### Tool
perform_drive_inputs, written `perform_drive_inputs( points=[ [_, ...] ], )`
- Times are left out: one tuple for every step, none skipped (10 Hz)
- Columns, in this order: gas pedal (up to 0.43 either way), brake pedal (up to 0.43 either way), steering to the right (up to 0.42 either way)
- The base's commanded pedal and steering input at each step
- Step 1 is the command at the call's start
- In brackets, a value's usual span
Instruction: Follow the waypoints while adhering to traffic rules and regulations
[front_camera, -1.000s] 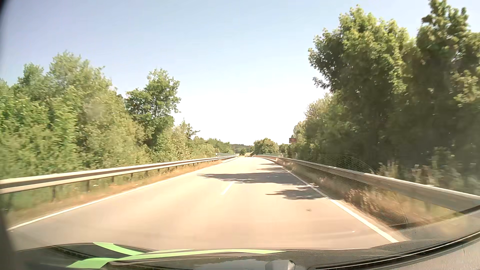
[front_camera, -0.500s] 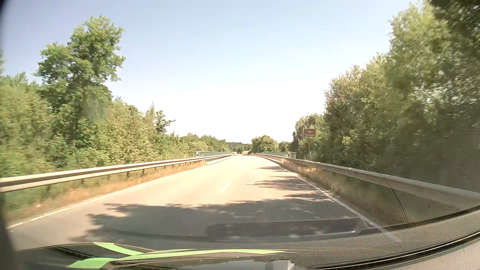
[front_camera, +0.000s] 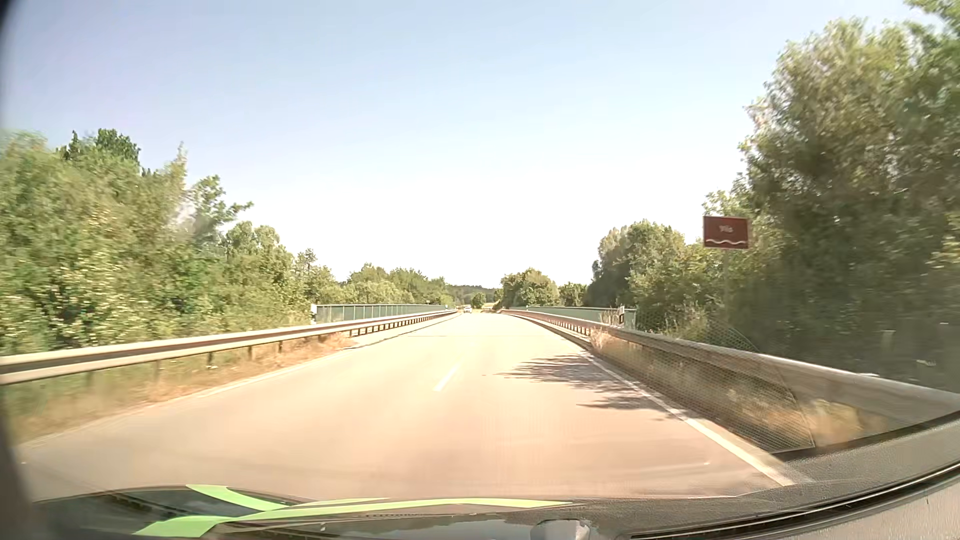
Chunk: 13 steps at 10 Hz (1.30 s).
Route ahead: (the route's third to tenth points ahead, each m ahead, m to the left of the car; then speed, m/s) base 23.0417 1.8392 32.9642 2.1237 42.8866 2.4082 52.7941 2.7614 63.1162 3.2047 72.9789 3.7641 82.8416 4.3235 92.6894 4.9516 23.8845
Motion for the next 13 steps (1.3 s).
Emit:
perform_drive_inputs(
  points=[
    [0.169,0.0,-0.003],
    [0.197,0.0,-0.003],
    [0.197,0.0,-0.003],
    [0.197,0.0,-0.004],
    [0.209,0.0,-0.004],
    [0.228,0.0,-0.004],
    [0.248,0.0,-0.004],
    [0.26,0.0,-0.004],
    [0.268,0.0,-0.005],
    [0.268,0.0,-0.006],
    [0.268,0.0,-0.006],
    [0.26,0.0,-0.006],
    [0.268,0.0,-0.006]
  ],
)
